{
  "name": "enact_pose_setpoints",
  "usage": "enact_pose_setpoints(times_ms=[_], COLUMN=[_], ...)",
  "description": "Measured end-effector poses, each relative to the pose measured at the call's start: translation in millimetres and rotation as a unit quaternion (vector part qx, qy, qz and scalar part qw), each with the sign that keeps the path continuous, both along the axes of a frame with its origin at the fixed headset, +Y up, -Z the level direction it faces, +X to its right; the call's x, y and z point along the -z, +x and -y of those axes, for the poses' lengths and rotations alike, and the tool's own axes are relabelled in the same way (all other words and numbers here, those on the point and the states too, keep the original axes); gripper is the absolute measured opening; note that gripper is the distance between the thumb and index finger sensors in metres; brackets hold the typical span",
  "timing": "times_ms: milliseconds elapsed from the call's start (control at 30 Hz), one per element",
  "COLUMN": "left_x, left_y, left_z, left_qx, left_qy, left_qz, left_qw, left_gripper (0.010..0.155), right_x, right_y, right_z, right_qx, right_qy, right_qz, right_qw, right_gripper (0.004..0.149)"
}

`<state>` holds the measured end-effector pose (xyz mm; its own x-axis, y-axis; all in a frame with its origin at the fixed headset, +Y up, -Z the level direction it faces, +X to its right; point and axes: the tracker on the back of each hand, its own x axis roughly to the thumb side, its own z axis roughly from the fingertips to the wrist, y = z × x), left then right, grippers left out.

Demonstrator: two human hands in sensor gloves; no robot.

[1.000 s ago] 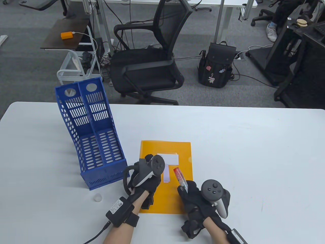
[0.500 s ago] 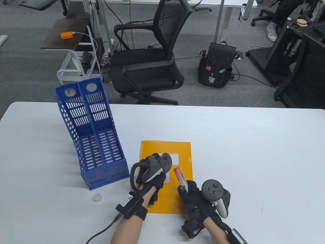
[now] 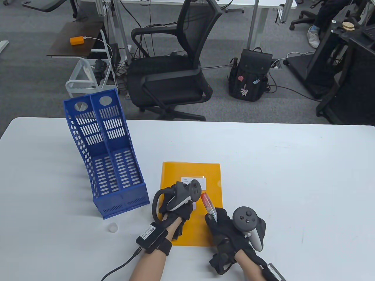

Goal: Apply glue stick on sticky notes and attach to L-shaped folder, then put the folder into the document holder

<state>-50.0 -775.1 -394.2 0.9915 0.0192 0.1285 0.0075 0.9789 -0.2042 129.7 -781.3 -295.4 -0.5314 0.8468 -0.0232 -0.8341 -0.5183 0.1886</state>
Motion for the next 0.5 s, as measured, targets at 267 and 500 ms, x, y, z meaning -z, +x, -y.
enact_pose_setpoints(times_ms=[267, 500], left_x=[0.5, 0.5], left_y=[0.6, 0.3], left_z=[1.9, 2.3], left_qx=[0.004, 0.005], left_qy=[-0.019, -0.031], left_qz=[0.003, 0.000], left_qw=[1.000, 1.000], left_gripper=[0.038, 0.039], right_x=[0.1, 0.0], right_y=[0.0, -0.1], right_z=[0.1, 0.2], right_qx=[0.000, 0.000], right_qy=[0.000, 0.001], right_qz=[0.000, -0.001], right_qw=[1.000, 1.000], right_gripper=[0.062, 0.062])
